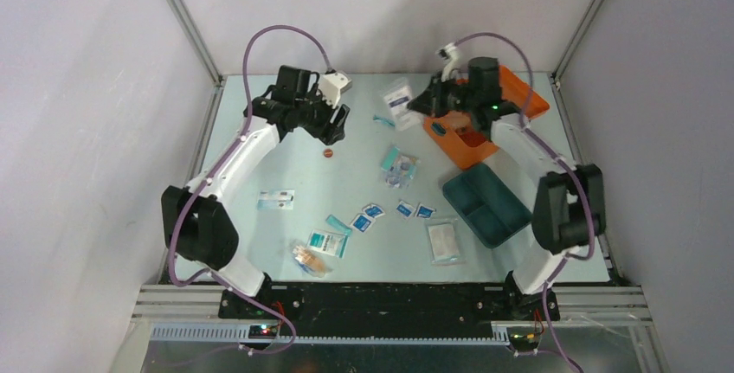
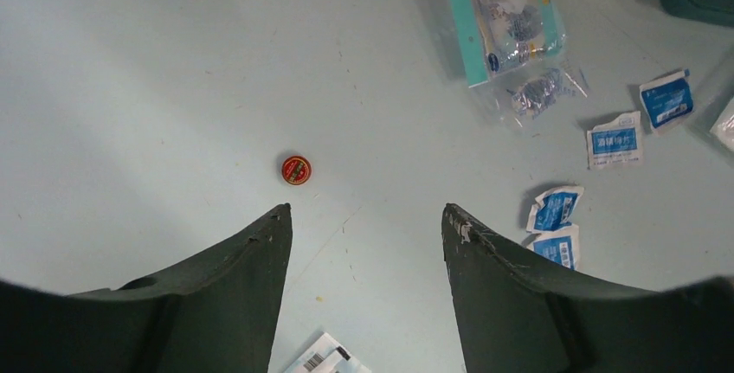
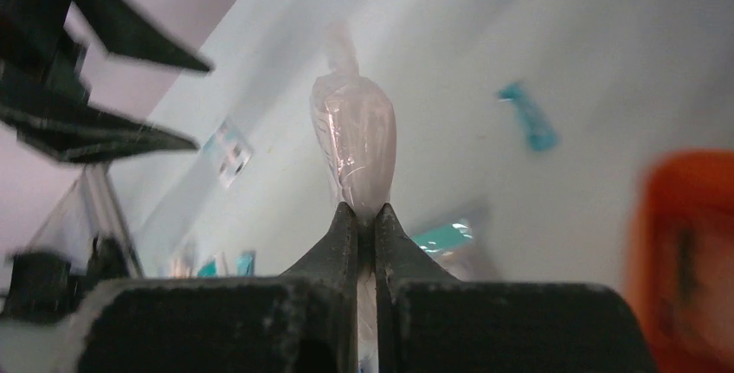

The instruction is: Organize the medicine kit

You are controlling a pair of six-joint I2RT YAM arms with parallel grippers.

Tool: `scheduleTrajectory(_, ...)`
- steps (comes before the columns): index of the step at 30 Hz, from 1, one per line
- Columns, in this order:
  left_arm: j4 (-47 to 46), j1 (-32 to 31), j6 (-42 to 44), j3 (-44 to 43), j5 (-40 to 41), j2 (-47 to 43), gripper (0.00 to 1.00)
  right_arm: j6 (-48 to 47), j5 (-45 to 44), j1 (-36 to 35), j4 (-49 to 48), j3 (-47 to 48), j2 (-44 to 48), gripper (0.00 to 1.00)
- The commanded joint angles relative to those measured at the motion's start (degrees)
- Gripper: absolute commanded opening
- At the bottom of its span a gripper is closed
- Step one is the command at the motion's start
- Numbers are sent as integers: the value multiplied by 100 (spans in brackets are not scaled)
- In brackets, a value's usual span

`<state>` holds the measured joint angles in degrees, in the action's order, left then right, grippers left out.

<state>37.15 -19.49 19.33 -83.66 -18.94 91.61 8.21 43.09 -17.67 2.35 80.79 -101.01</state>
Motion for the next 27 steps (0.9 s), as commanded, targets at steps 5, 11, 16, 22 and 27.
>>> scheduleTrajectory(5,-158,6,-734,-63,414,-264,70,2152,-4177,703,156,-412,1606,0)
scheduleTrajectory(11,20,10,-585,-89,605,-279,71,3906,-6157,667,1383,-247,1410,0)
scheduleTrajectory(16,184,48,-510,-58,741,-340,71,4839,-6269,715,1871,-58,955,0)
scheduleTrajectory(22,268,140,-594,84,737,-484,71,5788,-6334,742,2226,224,465,0)
scheduleTrajectory(27,367,196,-551,80,831,-533,70,6423,-6441,720,2324,510,-90,0)
